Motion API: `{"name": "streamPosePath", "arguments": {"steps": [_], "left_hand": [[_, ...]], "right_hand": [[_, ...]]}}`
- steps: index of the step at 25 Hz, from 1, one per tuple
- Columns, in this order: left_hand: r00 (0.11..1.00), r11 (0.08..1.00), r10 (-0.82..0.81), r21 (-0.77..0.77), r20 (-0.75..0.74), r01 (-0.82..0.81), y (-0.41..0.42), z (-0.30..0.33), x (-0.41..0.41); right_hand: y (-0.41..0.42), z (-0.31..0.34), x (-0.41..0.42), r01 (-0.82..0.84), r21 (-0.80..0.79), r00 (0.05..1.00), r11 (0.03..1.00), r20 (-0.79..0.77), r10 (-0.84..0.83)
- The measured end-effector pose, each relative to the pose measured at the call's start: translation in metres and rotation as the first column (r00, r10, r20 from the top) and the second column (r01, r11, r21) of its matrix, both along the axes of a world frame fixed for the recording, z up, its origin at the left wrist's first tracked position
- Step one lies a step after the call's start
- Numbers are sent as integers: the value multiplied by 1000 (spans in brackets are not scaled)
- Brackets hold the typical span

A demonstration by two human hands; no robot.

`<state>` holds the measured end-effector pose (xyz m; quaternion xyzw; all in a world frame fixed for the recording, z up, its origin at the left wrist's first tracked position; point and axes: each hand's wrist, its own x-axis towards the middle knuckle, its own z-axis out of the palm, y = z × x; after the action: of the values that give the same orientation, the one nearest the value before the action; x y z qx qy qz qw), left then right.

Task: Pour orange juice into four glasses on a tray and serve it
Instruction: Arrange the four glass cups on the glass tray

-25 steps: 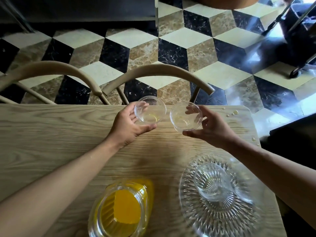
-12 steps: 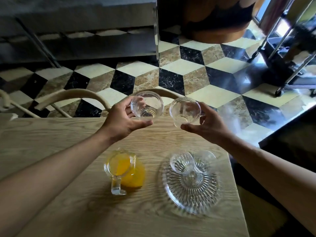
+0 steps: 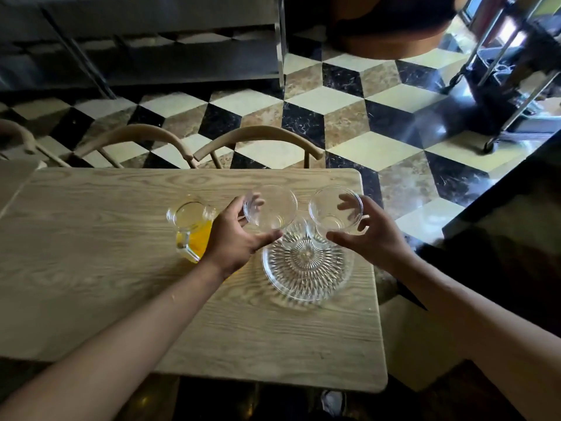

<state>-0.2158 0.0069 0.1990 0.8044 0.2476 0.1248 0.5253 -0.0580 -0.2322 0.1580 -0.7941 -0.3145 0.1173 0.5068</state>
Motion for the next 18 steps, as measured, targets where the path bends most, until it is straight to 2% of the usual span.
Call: {"name": "streamPosePath", "arguments": {"steps": [8,13,18], "left_hand": [[992,993,92,-73,-82,-98,-40,-81,-41],[990,984,83,-150,-116,-100,-44,-125,-46],[984,963,103,-233,-146,-135,-46,-152,-44]], "right_hand": [[-33,-69,-50,51,-27,989,998,-135,-54],[-38,-107,-66,76,-38,980,996,-183,-81],[-31,-129,-71,100,-104,978,990,-171,-117]]}}
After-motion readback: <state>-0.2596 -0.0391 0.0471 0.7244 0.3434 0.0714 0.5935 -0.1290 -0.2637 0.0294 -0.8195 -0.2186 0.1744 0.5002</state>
